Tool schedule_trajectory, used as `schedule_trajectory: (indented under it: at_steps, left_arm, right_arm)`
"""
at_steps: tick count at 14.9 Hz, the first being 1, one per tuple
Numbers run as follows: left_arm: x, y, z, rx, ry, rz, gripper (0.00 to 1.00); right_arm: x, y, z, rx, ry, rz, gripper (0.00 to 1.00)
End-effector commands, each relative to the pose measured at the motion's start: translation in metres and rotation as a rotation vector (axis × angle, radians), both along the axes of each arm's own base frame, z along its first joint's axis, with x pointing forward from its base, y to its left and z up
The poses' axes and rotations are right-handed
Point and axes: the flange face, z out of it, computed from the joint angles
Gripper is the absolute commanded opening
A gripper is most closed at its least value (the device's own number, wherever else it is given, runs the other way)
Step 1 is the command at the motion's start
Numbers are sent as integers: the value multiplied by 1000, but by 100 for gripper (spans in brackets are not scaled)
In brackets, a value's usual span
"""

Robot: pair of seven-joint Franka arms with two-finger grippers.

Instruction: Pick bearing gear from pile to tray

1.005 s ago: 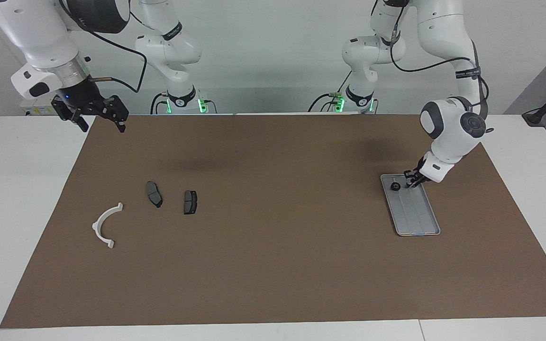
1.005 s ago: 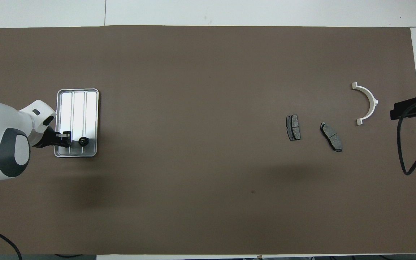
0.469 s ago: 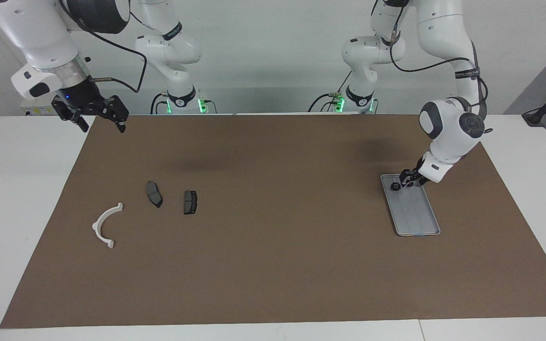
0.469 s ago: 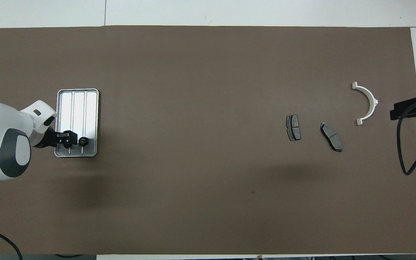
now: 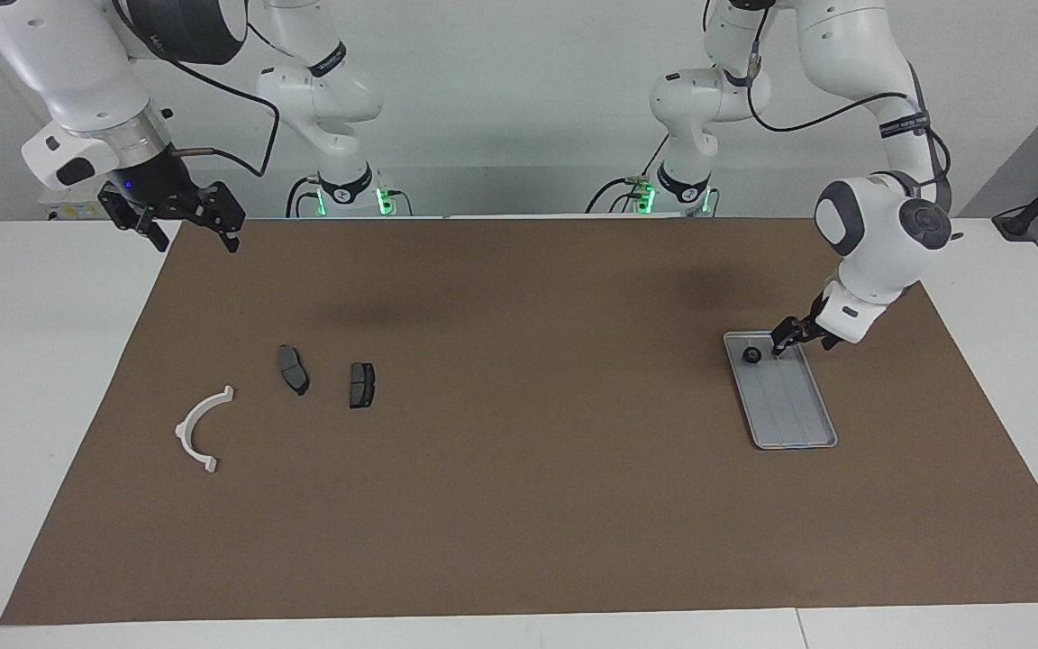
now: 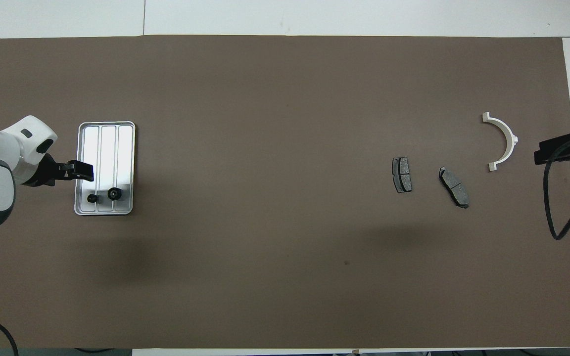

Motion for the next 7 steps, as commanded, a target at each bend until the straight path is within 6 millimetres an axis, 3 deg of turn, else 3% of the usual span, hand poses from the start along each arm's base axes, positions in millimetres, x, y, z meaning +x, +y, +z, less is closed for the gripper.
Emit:
schedule_trajectory:
  at_steps: [1, 7]
  left_arm:
    - [4, 5, 40, 3, 17, 2, 100]
    - [-4, 5, 144, -8, 82, 1, 100]
  right_arm:
    - [-6, -2, 0, 14, 2, 15, 100]
    - [-6, -1, 0, 14, 2, 16, 100]
